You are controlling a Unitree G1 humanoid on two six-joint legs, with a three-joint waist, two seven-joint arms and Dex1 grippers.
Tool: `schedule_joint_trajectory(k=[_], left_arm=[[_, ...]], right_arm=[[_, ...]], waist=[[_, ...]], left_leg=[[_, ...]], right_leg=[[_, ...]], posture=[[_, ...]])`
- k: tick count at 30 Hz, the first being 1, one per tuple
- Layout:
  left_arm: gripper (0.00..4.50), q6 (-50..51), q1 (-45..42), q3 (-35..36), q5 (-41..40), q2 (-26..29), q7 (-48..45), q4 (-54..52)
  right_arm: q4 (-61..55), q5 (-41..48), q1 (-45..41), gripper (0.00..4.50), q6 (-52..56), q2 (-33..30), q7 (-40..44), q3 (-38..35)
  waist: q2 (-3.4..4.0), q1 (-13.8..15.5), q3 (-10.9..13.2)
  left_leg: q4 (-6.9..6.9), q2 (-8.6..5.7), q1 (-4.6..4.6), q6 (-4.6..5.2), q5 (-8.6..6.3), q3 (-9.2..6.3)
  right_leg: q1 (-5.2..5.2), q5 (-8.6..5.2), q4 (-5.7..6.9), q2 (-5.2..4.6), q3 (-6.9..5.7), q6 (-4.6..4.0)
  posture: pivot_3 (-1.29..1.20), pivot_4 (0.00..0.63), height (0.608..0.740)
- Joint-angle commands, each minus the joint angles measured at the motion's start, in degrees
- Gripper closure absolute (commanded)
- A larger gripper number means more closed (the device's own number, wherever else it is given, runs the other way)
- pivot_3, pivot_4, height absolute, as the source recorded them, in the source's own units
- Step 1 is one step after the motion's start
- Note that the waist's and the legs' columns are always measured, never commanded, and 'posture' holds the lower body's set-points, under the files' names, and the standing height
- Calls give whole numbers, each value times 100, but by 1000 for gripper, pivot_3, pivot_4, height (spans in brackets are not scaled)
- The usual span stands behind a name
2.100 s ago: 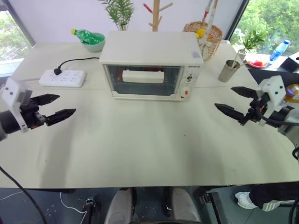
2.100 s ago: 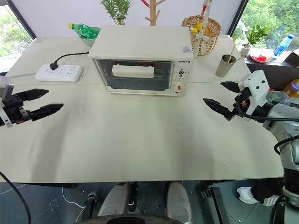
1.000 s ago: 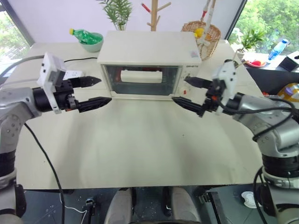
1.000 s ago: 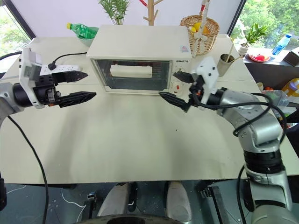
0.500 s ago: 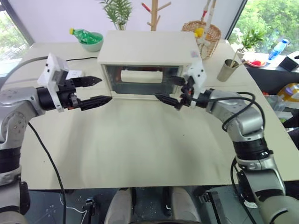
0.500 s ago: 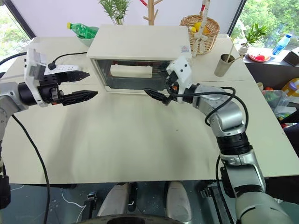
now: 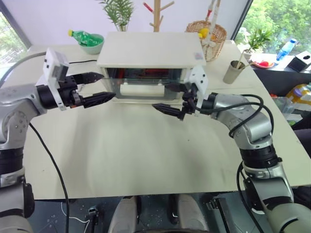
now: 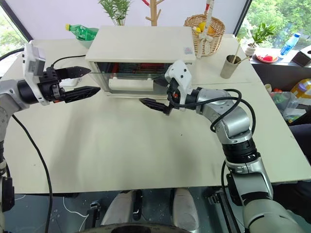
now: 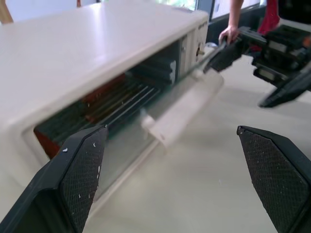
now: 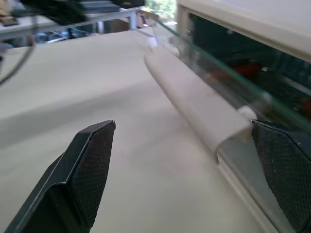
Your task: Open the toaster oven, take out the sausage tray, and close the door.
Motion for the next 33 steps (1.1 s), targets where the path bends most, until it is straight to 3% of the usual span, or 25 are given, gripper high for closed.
schedule_joint_trajectory(k=[1,12,23,27,32,33], left_arm=[[38,-72,-384,-48,28,-80,-46,177],[38,-390,-1562,-645,559,-563,-312,1280],[38,-1129,-1957,-1131,1304,-736,-902,2053],[1366,-1219,-2057,-1102,1378,-857,-946,2247],[4099,-1279,-2110,-1092,1426,-993,-987,2298],[4480,-1286,-2097,-1099,1430,-1005,-1009,2279]], right_arm=[[-623,290,107,0,82,17,128,31],[-1136,299,820,0,387,95,-275,-69],[-1181,7,1338,0,171,287,-831,-67],[-1201,-33,1417,0,120,307,-951,-68],[-1256,-49,1564,0,75,311,-1075,-32],[-1266,-45,1586,0,72,313,-1097,-32]], waist=[[0,23,0],[-3,72,-1],[-5,72,-2],[-6,73,-2],[-6,72,-2],[-6,74,-2]], left_leg=[[-1,1,0,0,0,-1],[1,1,-2,0,0,8],[10,0,0,0,0,10],[12,0,3,0,0,9],[12,0,3,0,0,8],[12,0,3,0,0,8]], right_leg=[[-1,0,2,1,0,-1],[-1,0,0,2,7,0],[5,1,0,2,9,0],[8,1,0,2,9,0],[8,1,1,2,9,0],[9,1,1,2,9,0]], posture=[[0,150,740],[0,150,740],[0,150,740],[0,150,740],[0,150,740],[0,150,740]])
